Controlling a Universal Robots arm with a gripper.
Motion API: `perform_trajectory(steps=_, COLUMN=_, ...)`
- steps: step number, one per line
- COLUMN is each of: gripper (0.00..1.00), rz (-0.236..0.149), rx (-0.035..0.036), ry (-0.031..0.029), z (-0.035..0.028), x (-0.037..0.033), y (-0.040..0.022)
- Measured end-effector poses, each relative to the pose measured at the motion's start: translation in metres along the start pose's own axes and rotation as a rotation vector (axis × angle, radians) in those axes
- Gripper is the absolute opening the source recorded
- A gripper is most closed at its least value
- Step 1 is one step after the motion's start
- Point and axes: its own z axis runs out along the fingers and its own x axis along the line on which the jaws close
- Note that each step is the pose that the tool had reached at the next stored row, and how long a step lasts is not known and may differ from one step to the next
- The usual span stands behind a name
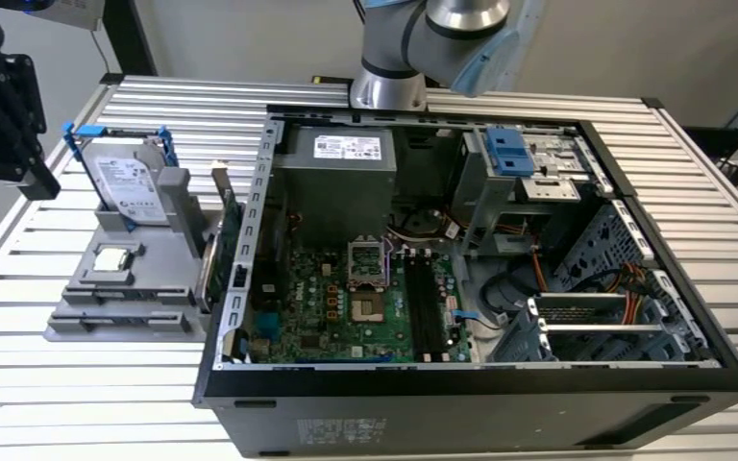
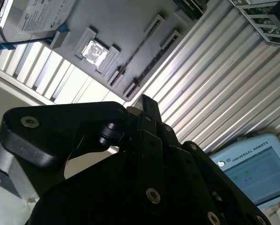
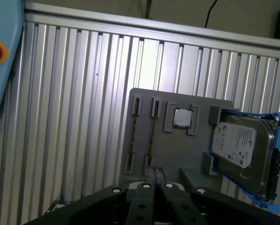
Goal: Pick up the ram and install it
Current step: 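Pick up the ram and move it above insertion slot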
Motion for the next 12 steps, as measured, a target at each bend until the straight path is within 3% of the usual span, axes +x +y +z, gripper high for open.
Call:
perform_trajectory(steps=1, gripper=1.00, rz=0.000, rx=0.0000, ry=0.0000, z=0.0000, x=0.0000, y=0.0000)
perform_trajectory(steps=12, gripper=1.00, rz=0.004, rx=0.0003, ry=0.0001, z=0.0005, x=0.0000, y=-0.0004)
